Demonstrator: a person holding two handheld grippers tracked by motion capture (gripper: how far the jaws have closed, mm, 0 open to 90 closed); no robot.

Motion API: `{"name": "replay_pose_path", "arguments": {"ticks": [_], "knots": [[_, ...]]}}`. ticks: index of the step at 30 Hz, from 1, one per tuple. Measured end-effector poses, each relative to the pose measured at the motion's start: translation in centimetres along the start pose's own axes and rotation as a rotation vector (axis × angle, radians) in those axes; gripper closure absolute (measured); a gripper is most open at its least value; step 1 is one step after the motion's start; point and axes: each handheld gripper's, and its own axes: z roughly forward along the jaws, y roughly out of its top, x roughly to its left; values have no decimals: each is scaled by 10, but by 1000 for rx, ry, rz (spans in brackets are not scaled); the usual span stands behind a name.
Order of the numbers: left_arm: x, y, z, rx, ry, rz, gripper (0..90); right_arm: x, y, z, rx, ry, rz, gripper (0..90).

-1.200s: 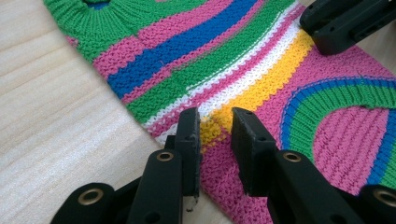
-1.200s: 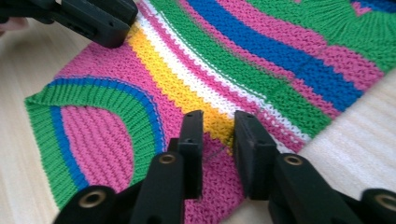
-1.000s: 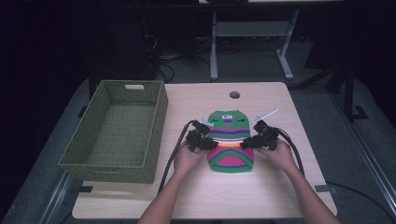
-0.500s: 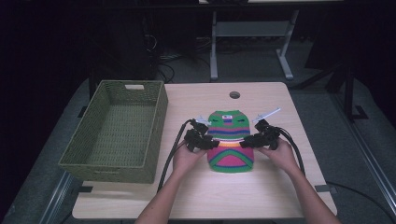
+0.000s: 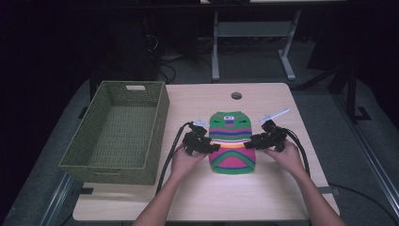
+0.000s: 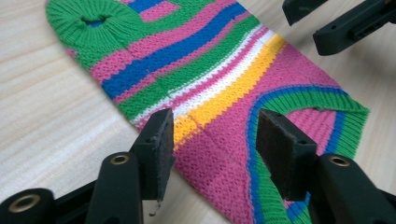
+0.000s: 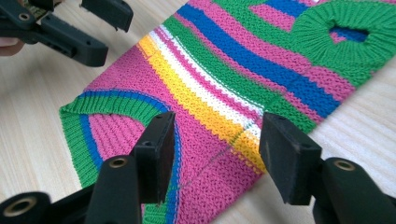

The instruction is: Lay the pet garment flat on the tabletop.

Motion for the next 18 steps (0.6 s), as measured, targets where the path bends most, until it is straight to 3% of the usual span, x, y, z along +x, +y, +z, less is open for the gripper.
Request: {"name": "replay_pose_path", "arguments": {"ticks": [11,18], "knots": [[-8,-8,-7,-27,-18,2,369,-2,-11,-6,15,3,3,354],[-14,-12,-14,-34,-16,28,341,-1,-16,-14,3,2,-6,341]]}}
